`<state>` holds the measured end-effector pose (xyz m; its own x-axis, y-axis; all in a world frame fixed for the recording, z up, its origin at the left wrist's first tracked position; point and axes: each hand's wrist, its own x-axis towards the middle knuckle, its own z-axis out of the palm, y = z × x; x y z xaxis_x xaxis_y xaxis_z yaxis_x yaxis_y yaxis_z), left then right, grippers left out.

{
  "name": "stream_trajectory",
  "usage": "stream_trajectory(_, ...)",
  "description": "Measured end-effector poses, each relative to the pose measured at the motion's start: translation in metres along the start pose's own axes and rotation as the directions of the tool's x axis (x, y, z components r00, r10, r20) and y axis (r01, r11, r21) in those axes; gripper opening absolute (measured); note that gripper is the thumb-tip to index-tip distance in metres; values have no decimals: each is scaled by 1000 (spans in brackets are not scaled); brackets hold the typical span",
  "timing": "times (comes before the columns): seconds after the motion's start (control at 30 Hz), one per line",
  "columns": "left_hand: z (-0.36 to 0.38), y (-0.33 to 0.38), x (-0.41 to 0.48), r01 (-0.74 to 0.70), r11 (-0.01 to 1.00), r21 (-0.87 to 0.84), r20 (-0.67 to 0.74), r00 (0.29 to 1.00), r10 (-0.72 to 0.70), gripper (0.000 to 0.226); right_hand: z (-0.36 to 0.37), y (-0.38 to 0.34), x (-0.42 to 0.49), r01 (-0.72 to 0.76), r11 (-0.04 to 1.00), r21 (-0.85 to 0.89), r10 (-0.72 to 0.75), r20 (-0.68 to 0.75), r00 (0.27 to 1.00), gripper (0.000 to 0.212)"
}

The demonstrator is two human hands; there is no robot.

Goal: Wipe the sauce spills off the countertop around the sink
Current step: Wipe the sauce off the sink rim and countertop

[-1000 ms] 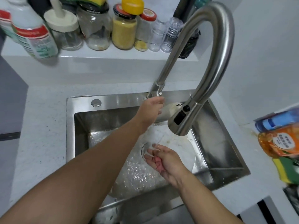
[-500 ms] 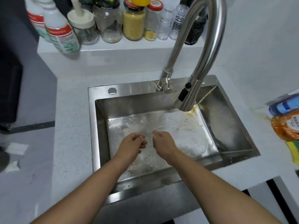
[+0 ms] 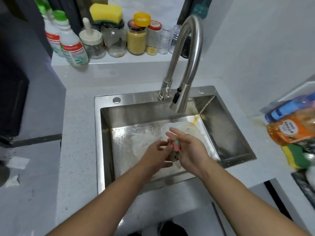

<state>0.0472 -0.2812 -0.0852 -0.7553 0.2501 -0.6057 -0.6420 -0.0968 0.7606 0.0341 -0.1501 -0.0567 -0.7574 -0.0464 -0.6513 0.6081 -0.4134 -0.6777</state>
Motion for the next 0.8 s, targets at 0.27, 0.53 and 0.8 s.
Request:
stream_trajectory(0.27, 90, 22, -9, -234, 970, -59, -3, 972, 234, 14, -76, -48, -36, 234, 892, -386, -231, 53, 971, 16)
stream_trajectory(0.53, 197, 28, 17, -187, 978, -87, -185, 968, 169, 20, -183, -106, -26, 305, 875, -375, -301, 73, 951, 27)
stream_trajectory(0.8, 252, 43, 36, -166, 983, -76, -33, 986, 164, 23, -235, -156, -6, 347, 859, -377, -283, 217, 934, 29)
